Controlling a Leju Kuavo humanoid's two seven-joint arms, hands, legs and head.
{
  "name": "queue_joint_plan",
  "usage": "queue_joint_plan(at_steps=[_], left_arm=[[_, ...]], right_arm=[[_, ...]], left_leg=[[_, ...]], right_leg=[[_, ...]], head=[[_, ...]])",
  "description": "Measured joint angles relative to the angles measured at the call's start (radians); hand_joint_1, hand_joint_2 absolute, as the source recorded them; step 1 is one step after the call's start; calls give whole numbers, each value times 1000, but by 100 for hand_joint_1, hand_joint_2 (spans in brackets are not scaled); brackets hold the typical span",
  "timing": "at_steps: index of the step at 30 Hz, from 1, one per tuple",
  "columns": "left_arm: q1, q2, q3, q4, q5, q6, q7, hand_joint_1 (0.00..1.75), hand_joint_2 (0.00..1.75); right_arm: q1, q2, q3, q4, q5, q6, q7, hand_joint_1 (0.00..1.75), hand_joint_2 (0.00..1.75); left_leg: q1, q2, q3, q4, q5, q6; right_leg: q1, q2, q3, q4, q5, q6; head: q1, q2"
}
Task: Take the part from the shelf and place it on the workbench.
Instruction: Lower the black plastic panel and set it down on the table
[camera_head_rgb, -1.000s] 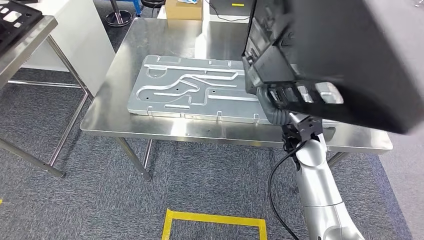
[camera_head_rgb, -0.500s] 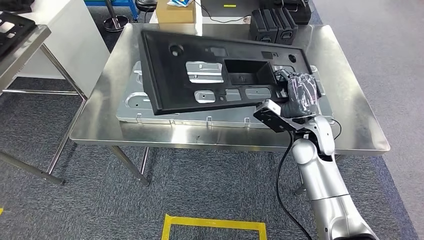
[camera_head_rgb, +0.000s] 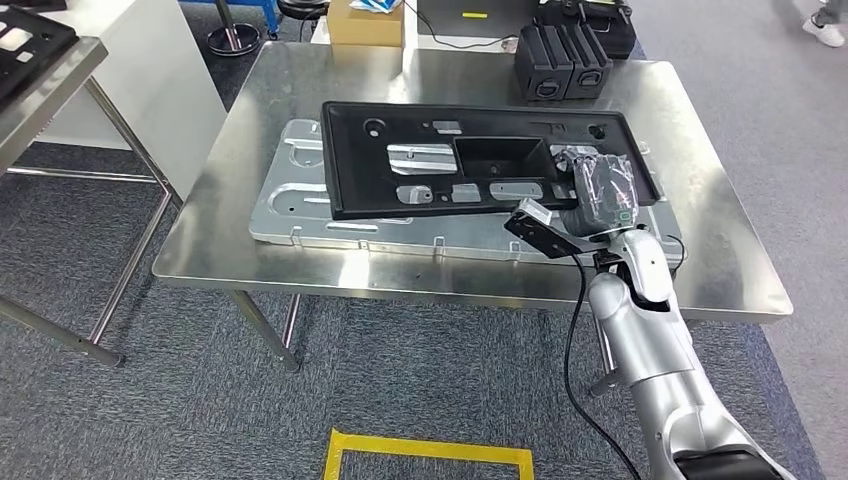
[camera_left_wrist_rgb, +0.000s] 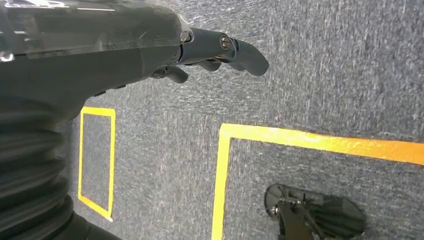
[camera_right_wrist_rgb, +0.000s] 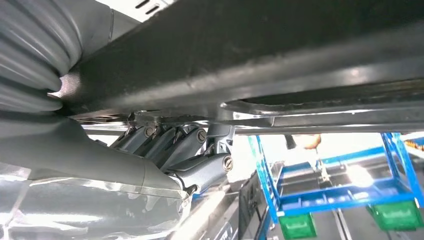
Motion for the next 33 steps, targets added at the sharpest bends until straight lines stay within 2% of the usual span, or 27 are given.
queue_joint_plan(at_steps=[1,2,3,4,8,10,12,13,14,15,17,18,19,20,23,24,25,27,28,29,30,31,33], left_arm=[[0,-1,0,0,0,0,0,0,175],[0,-1,0,0,1,-1,-1,0,175],[-1,-1,0,0,2,-1,-2,0,175],[-1,-1,0,0,3,-1,-3,0,175],[0,-1,0,0,6,-2,-8,0,175],[1,-2,0,0,7,-2,-10,0,175],[2,-2,0,0,8,-2,-12,0,175],[4,-2,0,0,8,-2,-14,0,175],[5,-2,0,0,8,-2,-16,0,175],[6,-2,0,0,8,-2,-17,0,175],[7,-2,0,0,9,-1,-20,0,175],[8,-2,0,0,9,0,-20,0,175],[7,-1,0,0,9,0,-21,0,175],[7,-1,0,0,9,0,-21,0,175],[7,-2,0,0,10,1,-21,0,175],[7,-2,0,0,10,1,-21,0,175],[7,-3,0,0,11,1,-21,0,175],[6,-3,0,0,11,1,-21,0,175],[6,-4,0,0,11,1,-21,0,175],[8,-4,0,0,11,2,-20,0,175],[9,-5,0,0,12,3,-20,0,175],[11,-6,0,0,12,3,-20,0,175],[12,-6,0,0,12,4,-19,0,175]], right_arm=[[-5,-2,1,7,1,0,0,175,175],[-12,-4,2,14,2,0,0,175,175],[-19,-6,2,21,2,0,-1,175,175],[-25,-7,3,28,3,-1,-3,175,175],[-33,-13,4,52,4,-3,-10,175,175],[-40,-15,5,60,4,-5,-14,175,175],[-45,-16,5,71,3,-9,-19,175,175],[-46,-16,6,77,2,-10,-21,175,175],[-46,-16,6,83,2,-11,-23,175,175],[-46,-16,7,88,2,-12,-24,175,175],[-51,-15,9,97,2,-14,-26,175,175],[-57,-15,11,103,3,-15,-26,175,175],[-62,-15,12,108,3,-17,-27,175,175],[-67,-15,14,113,3,-18,-27,175,175],[-75,-14,18,124,4,-19,-27,175,175],[-78,-13,20,126,4,-19,-28,175,175],[-83,-13,22,129,4,-19,-29,175,175],[-89,-13,25,137,3,-19,-31,175,175],[-89,-14,27,142,3,-20,-31,175,175],[-89,-14,29,149,3,-20,-32,175,175],[-89,-14,31,155,3,-21,-32,175,175],[-90,-14,33,161,2,-22,-33,175,175],[-92,-14,36,170,1,-25,-34,175,175]], left_leg=[[0,0,2,2,-3,-2],[-2,0,2,4,-7,-6],[-4,0,3,6,-10,-10],[-6,0,2,7,-12,-14],[-6,1,1,18,-27,-34],[-3,2,-38,103,-69,-43],[-1,2,-107,238,-119,-47],[-1,2,-134,283,-127,-48],[-1,2,-146,295,-116,-47],[-1,2,-139,267,-86,-44],[-4,2,-83,136,-8,-33],[-7,2,-54,73,15,-26],[-10,3,-35,32,22,-21],[-13,3,-26,13,17,-17],[-9,3,-3,-13,9,-5],[-7,3,9,-20,7,0],[-5,3,20,-25,4,4],[-6,2,35,-27,-8,10],[-5,1,45,-27,-16,11],[-5,-1,56,-27,-25,10],[-4,-2,70,-27,-35,9],[-4,-2,85,-27,-47,6],[-4,-3,109,-23,-71,-3]], right_leg=[[0,-1,30,-68,39,-2],[1,-2,60,-135,67,-4],[3,-2,84,-187,85,-7],[5,-2,97,-216,91,-11],[5,-2,107,-230,85,-33],[2,-3,116,-234,80,-46],[4,-4,124,-234,71,-53],[6,-3,129,-233,66,-54],[7,-2,136,-233,61,-54],[8,-1,144,-233,55,-53],[9,-1,164,-233,41,-49],[11,0,171,-233,35,-45],[11,0,174,-235,30,-40],[11,0,176,-234,29,-35],[10,0,178,-222,29,-19],[10,-1,165,-195,24,-15],[8,-1,138,-150,13,-11],[5,-1,58,-30,-25,-1],[3,-1,20,14,-41,3],[0,-2,-6,32,-45,6],[-2,-2,-17,15,-29,7],[-3,-3,-10,-33,6,6],[-4,-5,19,-166,110,2]], head=[[0,0],[0,0],[0,0],[-1,0],[-3,0],[-5,0],[-7,0],[-6,0],[-7,0],[-7,0],[-6,0],[-6,0],[-6,0],[-6,0],[-5,0],[-4,0],[-3,0],[-2,0],[-1,0],[-1,0],[-1,0],[-1,0],[-1,0]])
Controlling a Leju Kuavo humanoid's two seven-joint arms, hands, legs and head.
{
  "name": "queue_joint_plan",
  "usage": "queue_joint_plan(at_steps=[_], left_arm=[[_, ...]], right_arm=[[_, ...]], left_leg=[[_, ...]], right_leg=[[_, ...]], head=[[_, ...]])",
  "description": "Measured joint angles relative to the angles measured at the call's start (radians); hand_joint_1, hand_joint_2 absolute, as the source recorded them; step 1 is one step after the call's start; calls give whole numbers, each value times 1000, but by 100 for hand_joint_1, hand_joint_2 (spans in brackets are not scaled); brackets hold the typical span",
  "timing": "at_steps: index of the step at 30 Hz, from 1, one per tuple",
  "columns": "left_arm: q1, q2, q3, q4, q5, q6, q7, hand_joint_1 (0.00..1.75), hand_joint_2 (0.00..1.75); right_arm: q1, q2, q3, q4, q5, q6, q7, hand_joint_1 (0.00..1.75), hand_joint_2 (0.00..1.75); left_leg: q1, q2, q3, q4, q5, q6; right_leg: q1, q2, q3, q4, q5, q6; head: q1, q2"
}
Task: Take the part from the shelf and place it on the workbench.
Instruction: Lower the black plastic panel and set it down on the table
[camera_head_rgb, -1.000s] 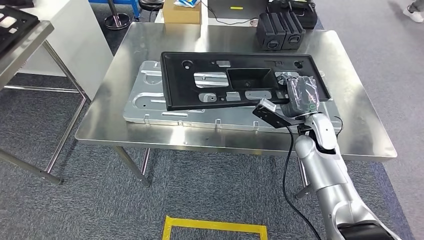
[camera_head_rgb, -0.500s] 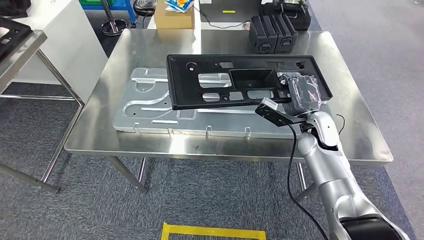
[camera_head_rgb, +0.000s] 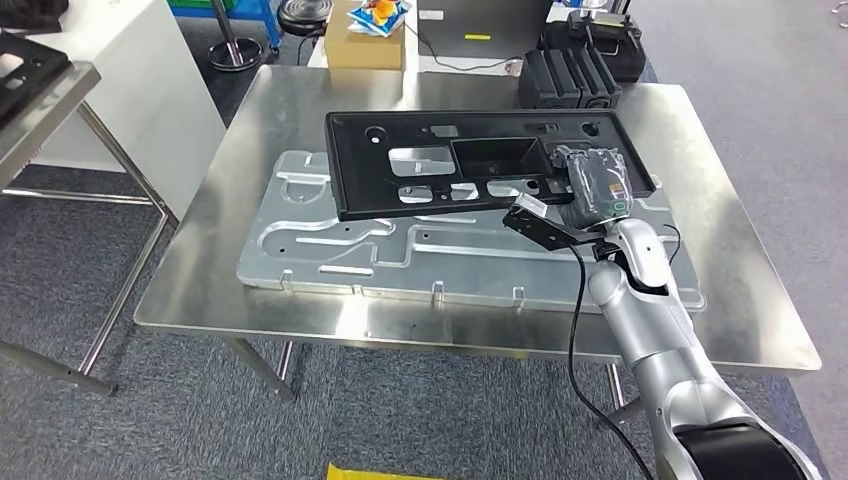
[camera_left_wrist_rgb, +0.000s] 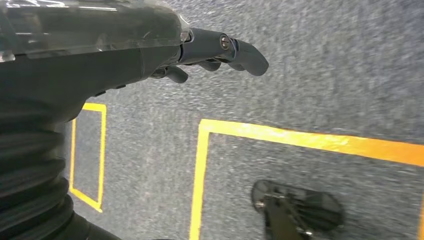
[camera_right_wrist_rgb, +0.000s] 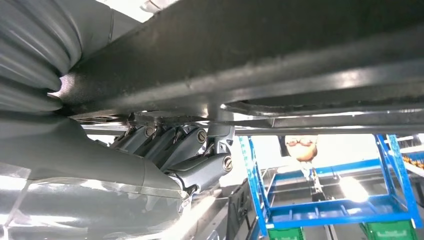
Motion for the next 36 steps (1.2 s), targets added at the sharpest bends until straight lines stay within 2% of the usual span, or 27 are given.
queue_joint_plan(at_steps=[1,2,5,6,7,10,11,12,13,14,15,17,19,21,23,25,26,27,28,29,31,33,36], left_arm=[[-1,0,0,0,0,0,0,0,175],[-2,0,0,0,-1,0,1,0,175],[-6,0,0,0,-2,4,2,0,175],[-6,0,0,0,-3,6,1,0,175],[-7,0,0,0,-3,7,1,0,175],[-7,0,0,0,-3,10,0,0,175],[-7,0,0,0,-3,10,-1,0,175],[-6,0,0,0,-4,10,-1,0,175],[-6,0,0,0,-5,10,-2,0,175],[-5,0,0,0,-6,10,-2,0,175],[-4,1,0,0,-7,10,-3,0,175],[-6,2,0,0,-9,10,-3,0,175],[-8,3,0,0,-10,10,-4,0,175],[-7,3,0,0,-9,10,-6,0,175],[-8,3,0,0,-8,10,-10,0,175],[-7,3,0,0,-7,10,-14,0,175],[-6,3,0,0,-7,10,-16,0,175],[-5,3,0,0,-6,10,-17,0,175],[-4,3,0,0,-6,10,-18,0,175],[-4,3,0,0,-6,10,-18,0,175],[-3,4,0,0,-7,10,-21,0,175],[-3,5,0,0,-9,11,-29,0,175],[-1,6,0,0,-11,11,-42,0,175]], right_arm=[[-1,0,1,4,-1,-2,0,175,175],[-2,0,3,8,-2,-4,0,175,175],[-4,-1,7,12,-3,-8,1,175,175],[-6,-1,8,13,-5,-8,2,175,175],[-7,-2,8,13,-8,-8,3,175,175],[-9,-3,10,19,-17,-7,2,175,175],[-8,-3,10,23,-19,-7,2,175,175],[-8,-4,10,26,-21,-7,1,175,175],[-8,-4,11,30,-24,-6,1,175,175],[-8,-4,11,36,-29,-6,1,175,175],[-10,-4,10,43,-34,-6,0,175,175],[-15,-6,9,67,-47,-8,-6,175,175],[-21,-7,7,99,-57,-9,-16,175,175],[-25,-7,7,129,-63,-11,-26,175,175],[-34,-8,6,156,-67,-12,-32,175,175],[-39,-9,6,183,-71,-12,-35,175,175],[-38,-9,6,196,-72,-12,-37,175,175],[-37,-9,6,206,-73,-12,-39,175,175],[-37,-9,6,214,-73,-12,-41,175,175],[-38,-8,6,220,-73,-12,-43,175,175],[-42,-8,6,229,-75,-12,-46,175,175],[-45,-7,6,237,-79,-12,-50,175,175],[-40,-6,6,251,-89,-12,-58,175,175]], left_leg=[[-1,-1,7,2,-11,-6],[-2,-1,11,4,-20,-13],[-2,0,17,15,-29,-29],[-1,2,6,42,-32,-33],[1,3,-17,86,-42,-38],[4,5,-134,263,-109,-49],[5,5,-163,289,-118,-50],[5,5,-175,282,-104,-49],[4,5,-173,242,-66,-46],[4,5,-157,178,-12,-41],[2,5,-141,115,30,-35],[-4,5,-119,35,65,-24],[-6,4,-115,21,65,-15],[0,6,-107,12,78,-6],[4,7,-101,3,84,3],[2,6,-101,2,83,7],[2,6,-101,3,82,8],[2,5,-101,5,80,7],[3,4,-100,8,77,6],[3,3,-100,13,73,4],[1,3,-102,24,63,-4],[-3,3,-104,29,57,-14],[-2,4,-106,37,44,-28]], right_leg=[[2,0,10,-43,37,-6],[5,0,13,-66,58,-13],[7,3,22,-72,49,-37],[6,3,30,-75,44,-44],[4,3,38,-78,40,-49],[7,4,51,-79,26,-58],[7,5,56,-78,20,-59],[8,7,61,-76,15,-58],[8,9,67,-74,9,-58],[8,10,74,-72,3,-56],[10,11,81,-71,-1,-54],[11,12,84,-70,-7,-45],[13,13,84,-72,-8,-33],[12,12,83,-61,-21,-22],[11,9,50,17,-70,-14],[8,8,-14,150,-129,-8],[6,8,-37,193,-140,-5],[3,7,-44,201,-131,-2],[0,6,-29,167,-104,-1],[-2,5,-1,106,-67,0],[-2,4,58,-15,-21,-3],[2,4,78,-56,-21,-10],[0,4,81,-62,-21,-26]], head=[[0,0],[0,0],[-1,0],[-2,0],[-3,0],[-4,0],[-4,0],[-4,0],[-4,0],[-4,0],[-4,0],[-5,0],[-5,0],[-5,0],[-3,0],[-2,0],[-2,0],[-2,0],[-2,0],[-2,0],[-2,0],[-3,0],[-4,0]])
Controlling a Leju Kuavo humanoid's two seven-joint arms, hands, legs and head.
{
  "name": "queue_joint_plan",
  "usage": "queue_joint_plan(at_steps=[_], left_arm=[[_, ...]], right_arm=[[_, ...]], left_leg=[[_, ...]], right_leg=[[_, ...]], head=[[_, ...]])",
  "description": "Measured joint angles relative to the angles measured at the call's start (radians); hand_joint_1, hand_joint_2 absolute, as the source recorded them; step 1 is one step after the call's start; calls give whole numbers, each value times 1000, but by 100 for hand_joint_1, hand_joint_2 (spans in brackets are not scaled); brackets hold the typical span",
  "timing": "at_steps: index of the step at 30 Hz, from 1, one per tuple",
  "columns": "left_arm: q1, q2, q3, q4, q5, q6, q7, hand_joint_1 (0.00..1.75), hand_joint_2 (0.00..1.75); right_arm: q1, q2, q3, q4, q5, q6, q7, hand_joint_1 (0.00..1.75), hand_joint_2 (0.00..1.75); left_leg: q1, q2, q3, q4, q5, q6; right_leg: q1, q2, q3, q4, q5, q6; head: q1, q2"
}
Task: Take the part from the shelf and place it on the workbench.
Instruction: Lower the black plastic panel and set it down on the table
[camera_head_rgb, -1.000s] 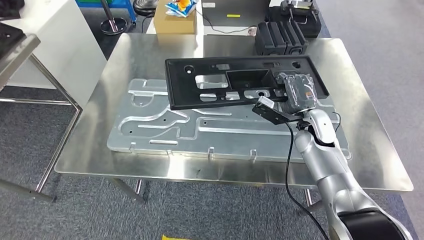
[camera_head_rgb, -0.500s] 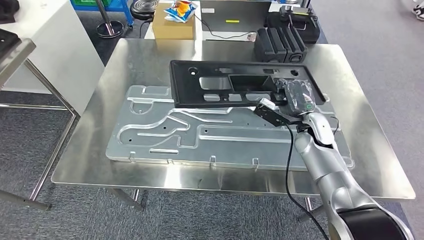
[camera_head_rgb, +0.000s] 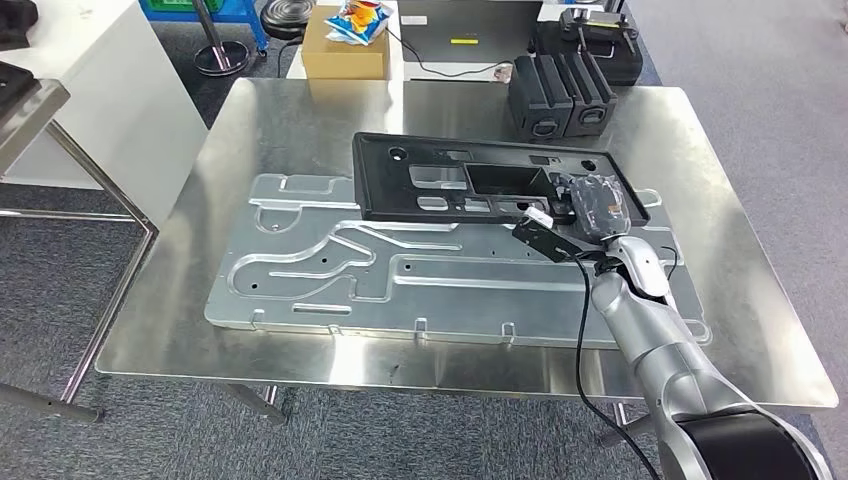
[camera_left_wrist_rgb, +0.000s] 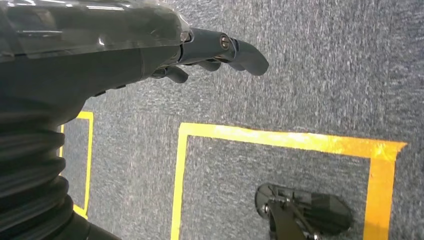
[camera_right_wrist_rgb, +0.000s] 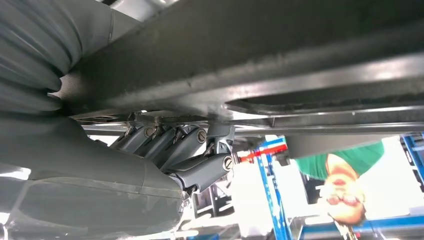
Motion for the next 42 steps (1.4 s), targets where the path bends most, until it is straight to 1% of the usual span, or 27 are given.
queue_joint_plan(at_steps=[2,4,5,6,7,9,10,11,12,15,17,19,20,21,22,23,24,26,28,30,32,35,36,37,38,40,42], left_arm=[[0,2,0,0,4,-2,-7,0,175],[1,3,0,0,11,-7,-14,0,175],[2,5,1,0,16,-11,-16,0,175],[3,6,1,0,19,-15,-19,0,175],[4,7,2,0,22,-18,-20,0,175],[5,9,5,0,26,-20,-25,0,175],[4,10,7,0,30,-20,-29,0,175],[4,11,11,0,37,-21,-34,0,175],[4,11,15,0,45,-21,-41,0,175],[5,12,29,0,63,-22,-57,0,175],[5,13,37,0,69,-22,-65,0,175],[6,14,43,0,76,-25,-77,0,175],[7,14,47,0,80,-29,-84,0,175],[7,14,52,0,85,-32,-90,0,175],[8,14,56,0,89,-34,-97,0,175],[8,14,60,0,93,-35,-102,0,175],[8,14,64,0,96,-34,-105,0,175],[6,14,72,0,102,-31,-111,0,175],[4,14,79,0,106,-25,-116,0,87],[3,16,86,0,109,-17,-120,0,0],[2,19,92,0,114,-10,-128,0,0],[1,24,103,0,122,0,-142,0,0],[1,25,107,0,125,3,-145,0,0],[1,26,111,0,128,4,-146,0,0],[1,27,114,0,130,6,-147,0,0],[-1,28,119,0,134,7,-147,0,0],[-3,27,126,0,142,3,-146,0,0]], right_arm=[[3,1,0,8,-7,2,-7,175,175],[7,2,-1,18,-16,9,-16,175,175],[12,2,-1,24,-21,13,-21,175,175],[17,2,-1,29,-24,17,-24,175,175],[23,3,-1,34,-26,19,-28,175,175],[31,3,-1,41,-29,21,-31,175,175],[31,3,-1,44,-30,24,-32,175,175],[31,3,-2,46,-32,30,-33,175,175],[31,3,-2,50,-34,37,-34,175,175],[34,5,-3,60,-35,54,-35,175,175],[36,6,-3,66,-35,61,-35,87,87],[36,6,-3,76,-33,75,-31,0,0],[38,6,-2,83,-32,82,-28,0,0],[41,6,-2,90,-29,88,-26,0,0],[44,5,-1,97,-27,91,-25,0,0],[45,4,0,102,-25,93,-24,0,0],[45,2,1,106,-24,93,-24,0,0],[38,-1,1,111,-26,93,-25,0,0],[34,-5,1,118,-30,95,-24,0,0],[32,-9,1,124,-30,100,-22,0,0],[27,-11,2,129,-28,107,-20,0,0],[15,-12,2,136,-24,116,-16,0,0],[11,-12,2,139,-23,118,-15,0,0],[7,-12,2,142,-22,119,-13,0,0],[3,-12,2,145,-21,120,-10,0,0],[-7,-12,2,148,-21,122,-5,0,0],[-16,-14,2,151,-21,124,-1,0,0]], left_leg=[[3,1,-29,68,-42,-10],[6,2,-90,199,-102,-17],[7,2,-118,253,-117,-19],[7,2,-132,276,-115,-21],[8,2,-128,261,-94,-21],[9,2,-76,138,-22,-19],[8,2,-47,74,4,-17],[7,2,-27,29,17,-13],[6,1,-18,10,18,-9],[5,1,-14,3,20,11],[6,1,-10,-4,25,24],[4,1,-10,-5,25,31],[1,1,-9,-5,25,33],[-1,1,-8,-5,24,34],[-3,0,-7,-5,24,35],[-5,-1,-5,-5,24,35],[-6,-1,-3,-5,23,35],[-10,-1,-2,-5,22,32],[-10,-1,-2,-5,21,25],[-9,0,-2,-3,19,15],[-8,1,-20,42,-15,4],[1,2,-98,228,-112,-11],[4,2,-116,270,-124,-15],[7,2,-115,273,-115,-18],[11,2,-93,233,-88,-22],[16,3,-23,97,-27,-27],[16,0,16,16,-3,-19]], right_leg=[[-4,-2,6,-5,0,-11],[-3,-4,8,-5,-3,-17],[-3,-4,9,-4,-4,-18],[-3,-3,11,-4,-6,-18],[-4,-3,13,-3,-7,-17],[-5,-1,18,0,-13,-11],[-4,0,18,4,-16,-7],[-3,0,18,6,-18,-1],[0,1,18,6,-19,3],[-1,1,18,7,-22,19],[-3,-1,-2,56,-56,26],[-2,-2,-59,179,-116,28],[-2,-2,-89,239,-137,28],[-2,-2,-107,273,-142,27],[-1,-2,-106,267,-126,23],[1,-2,-86,223,-95,18],[5,-2,-53,154,-59,10],[15,-4,5,35,-16,-4],[22,-6,21,0,-13,-10],[19,-6,24,-10,-7,-14],[11,-8,29,-24,1,-22],[7,-9,29,-27,4,-25],[6,-9,29,-26,4,-25],[5,-9,29,-24,4,-23],[3,-8,29,-21,3,-21],[0,-7,27,-11,-2,-11],[1,-4,22,0,-4,2]], head=[[-3,0],[-5,0],[-5,0],[-5,0],[-5,0],[-5,0],[-5,0],[-5,0],[-5,0],[-5,0],[-5,0],[-4,0],[-4,0],[-4,0],[-4,0],[-4,0],[-4,0],[-5,0],[-5,0],[-5,0],[-6,0],[-7,0],[-7,0],[-7,0],[-7,0],[-7,0],[-8,0]])
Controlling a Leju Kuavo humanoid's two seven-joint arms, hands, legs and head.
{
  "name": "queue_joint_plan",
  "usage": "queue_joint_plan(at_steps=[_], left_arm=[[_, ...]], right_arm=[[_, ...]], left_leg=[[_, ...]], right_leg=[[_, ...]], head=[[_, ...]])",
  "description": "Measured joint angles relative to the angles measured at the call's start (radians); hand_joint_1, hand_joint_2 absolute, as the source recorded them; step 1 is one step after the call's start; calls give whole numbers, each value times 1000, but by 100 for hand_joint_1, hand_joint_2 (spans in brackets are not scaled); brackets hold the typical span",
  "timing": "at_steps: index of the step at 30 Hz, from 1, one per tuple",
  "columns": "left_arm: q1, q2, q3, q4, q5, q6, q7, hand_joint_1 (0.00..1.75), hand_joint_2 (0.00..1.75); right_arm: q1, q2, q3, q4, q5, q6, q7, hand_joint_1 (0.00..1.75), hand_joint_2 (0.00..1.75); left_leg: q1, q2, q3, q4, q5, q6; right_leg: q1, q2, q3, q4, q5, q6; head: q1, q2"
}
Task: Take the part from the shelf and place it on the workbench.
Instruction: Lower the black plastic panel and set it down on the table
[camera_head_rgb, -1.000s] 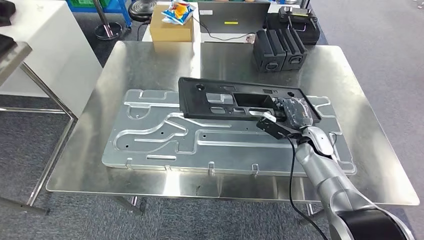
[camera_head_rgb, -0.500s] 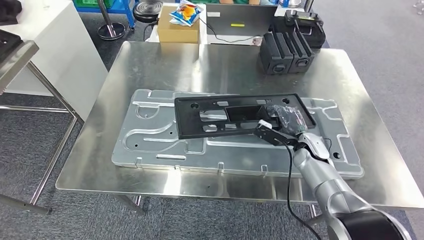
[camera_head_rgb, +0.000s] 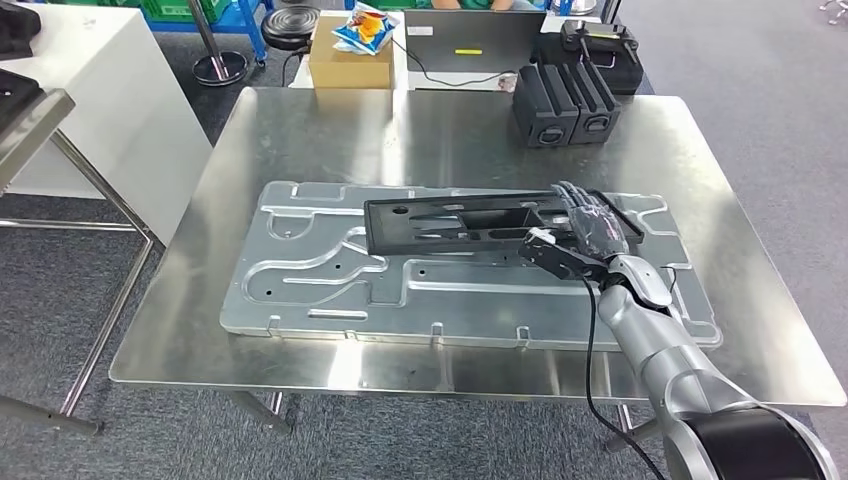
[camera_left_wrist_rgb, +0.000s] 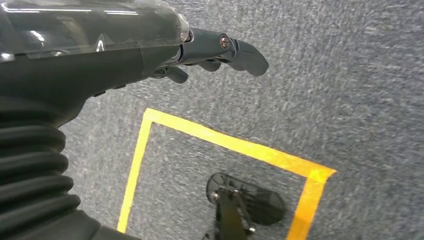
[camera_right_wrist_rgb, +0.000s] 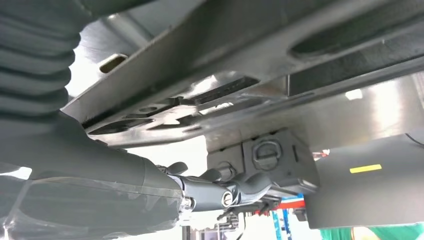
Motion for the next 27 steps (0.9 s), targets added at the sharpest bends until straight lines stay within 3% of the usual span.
queue_joint_plan(at_steps=[4,6,8,9,10,11,14,16,19,21,24,26,27], left_arm=[[-3,0,15,0,15,-15,1,0,0],[-5,0,22,0,19,-19,1,0,0],[-6,0,27,0,22,-19,-1,0,0],[-6,0,29,0,22,-19,-2,0,0],[-6,0,31,0,22,-18,-3,0,0],[-7,0,33,0,22,-18,-5,0,0],[-14,-1,34,-1,18,-17,-12,0,0],[-23,0,34,-1,16,-15,-17,0,0],[-30,2,35,-1,16,-11,-24,0,0],[-34,5,36,-1,16,-8,-30,0,0],[-42,11,39,-1,15,-6,-37,0,0],[-43,14,40,-1,15,-6,-40,0,0],[-43,14,40,-1,15,-6,-41,0,0]], right_arm=[[-11,-4,0,9,1,3,6,0,0],[-18,-5,0,14,4,3,7,0,0],[-26,-6,0,19,6,4,10,0,0],[-28,-6,0,22,6,4,12,0,0],[-30,-6,0,25,7,4,15,0,0],[-32,-6,0,26,7,4,16,0,0],[-50,-8,0,28,7,4,19,0,0],[-61,-12,0,29,7,3,20,0,0],[-67,-15,0,29,8,4,20,0,0],[-71,-15,0,29,9,5,20,0,0],[-74,-15,0,29,9,8,22,0,0],[-74,-15,0,30,9,12,22,0,0],[-74,-15,0,31,9,13,22,0,0]], left_leg=[[-4,0,-3,-11,13,30],[-3,1,-11,-16,23,45],[-8,1,-23,-16,31,53],[-11,1,-28,-16,35,54],[-14,0,-33,-15,39,55],[-17,0,-37,-15,43,55],[-24,-1,-47,-15,54,52],[-22,-1,-55,-16,64,42],[-20,-1,-63,-15,69,24],[-20,0,-85,39,16,14],[-12,1,-133,215,-105,0],[-8,1,-121,255,-127,-8],[-5,2,-88,224,-117,-11]], right_leg=[[-3,3,-8,9,-4,23],[-5,1,-38,81,-61,30],[-4,1,-88,212,-135,32],[-4,1,-104,261,-154,31],[-3,1,-105,277,-154,27],[0,1,-84,251,-136,22],[13,1,27,57,-63,-6],[23,0,51,-1,-50,-16],[20,-3,45,-16,-26,-23],[12,-7,33,-29,-3,-31],[13,-10,0,-28,23,-34],[11,-11,-27,-23,39,-31],[9,-11,-42,-18,48,-27]], head=[[-1,0],[0,0],[0,0],[0,0],[0,0],[0,0],[-2,0],[-1,0],[0,0],[-1,0],[-2,0],[-2,0],[-2,0]])
